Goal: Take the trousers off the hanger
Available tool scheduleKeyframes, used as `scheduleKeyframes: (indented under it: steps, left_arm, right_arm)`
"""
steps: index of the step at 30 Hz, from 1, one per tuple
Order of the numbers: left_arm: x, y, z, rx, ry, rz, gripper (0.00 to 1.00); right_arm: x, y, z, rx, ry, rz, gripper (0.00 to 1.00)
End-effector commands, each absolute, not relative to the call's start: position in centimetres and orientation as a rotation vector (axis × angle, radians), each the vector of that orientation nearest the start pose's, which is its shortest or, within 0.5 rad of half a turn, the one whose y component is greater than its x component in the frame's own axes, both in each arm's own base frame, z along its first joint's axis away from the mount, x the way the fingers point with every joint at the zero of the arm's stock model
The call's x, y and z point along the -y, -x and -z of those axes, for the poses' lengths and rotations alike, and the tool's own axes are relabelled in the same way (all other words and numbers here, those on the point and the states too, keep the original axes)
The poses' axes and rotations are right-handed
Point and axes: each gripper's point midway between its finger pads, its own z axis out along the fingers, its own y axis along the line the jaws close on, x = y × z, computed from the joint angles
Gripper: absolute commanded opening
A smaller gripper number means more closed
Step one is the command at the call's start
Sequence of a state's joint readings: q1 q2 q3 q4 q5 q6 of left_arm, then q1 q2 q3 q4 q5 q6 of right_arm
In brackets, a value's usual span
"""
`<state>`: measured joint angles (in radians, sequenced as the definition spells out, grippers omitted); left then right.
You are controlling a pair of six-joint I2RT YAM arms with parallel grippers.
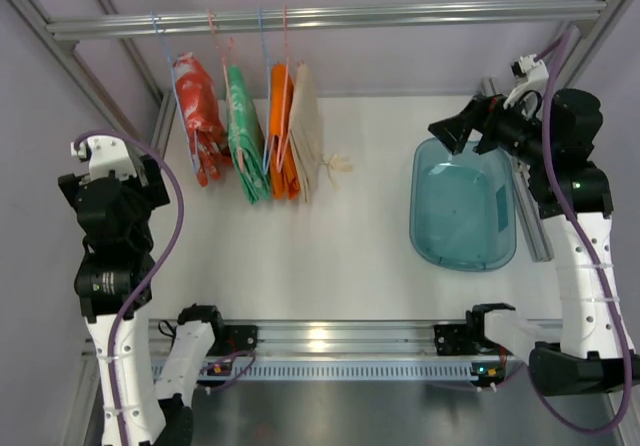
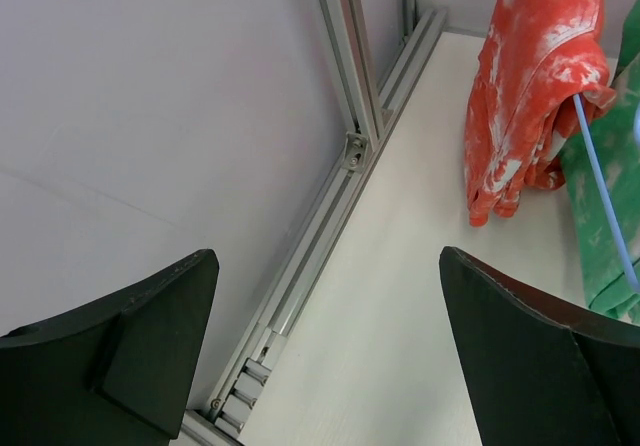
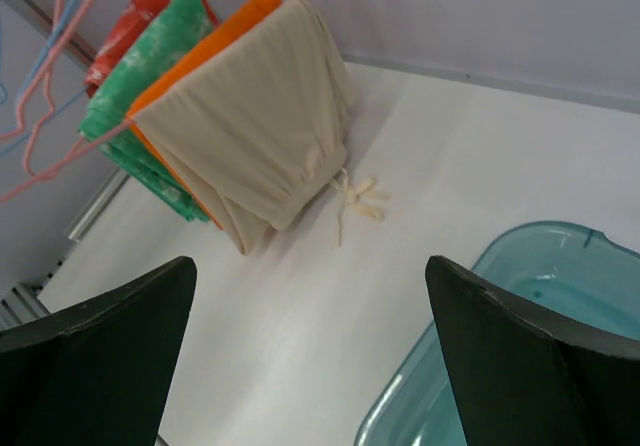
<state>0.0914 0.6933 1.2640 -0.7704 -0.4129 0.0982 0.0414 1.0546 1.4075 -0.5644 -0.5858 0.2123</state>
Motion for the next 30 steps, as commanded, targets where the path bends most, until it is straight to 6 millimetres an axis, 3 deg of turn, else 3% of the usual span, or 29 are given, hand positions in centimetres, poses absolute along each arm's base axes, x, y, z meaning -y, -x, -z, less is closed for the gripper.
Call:
scheduleKeyframes:
  steps: [1,8,9,14,17,23,24,30]
  left_arm:
    - [-10.0,-21.0,-38.9,-1.725,0.329,-0.530,0.99]
    - [-9.6,-21.9,-39.9,-1.724,0.291,-0.511,0.99]
    - [-9.6,-22.0,-40.0,-1.725,0.285,-0.512,0.99]
    - [-8.8,-22.5,-40.2,-1.729,0.240,-0.465,0.99]
    - [-8.5,-22.5,-40.2,-1.728,0.223,-0.455,0.99]
    - [-8.0,-22.4,-40.7,-1.714,0.206,-0.428,0.99]
    - [-8.0,-22.4,-40.6,-1.716,0.204,-0.427,0.99]
    - [-7.8,-22.2,-40.1,-1.722,0.185,-0.425,0.98]
  right_arm:
    - [-14.4,-30.0,-42.9,-1.667,0.298,-0.827,0.99]
    - [-20.7,-31.6,-44.6,-1.617,0.235,-1.053,0.99]
    - [-21.7,-32.1,-44.1,-1.627,0.217,-1.092,0.99]
    - [-27.5,-32.1,-47.3,-1.499,0.185,-1.354,0.99]
    - [-30.8,-32.6,-48.0,-1.495,0.170,-1.482,0.99]
    - [-36.4,-34.6,-48.3,-1.484,0.119,-1.692,1.00]
    - [-37.0,-34.1,-49.3,-1.444,0.128,-1.733,0.98]
    - [-39.8,-35.2,-49.3,-1.445,0.111,-1.769,0.76]
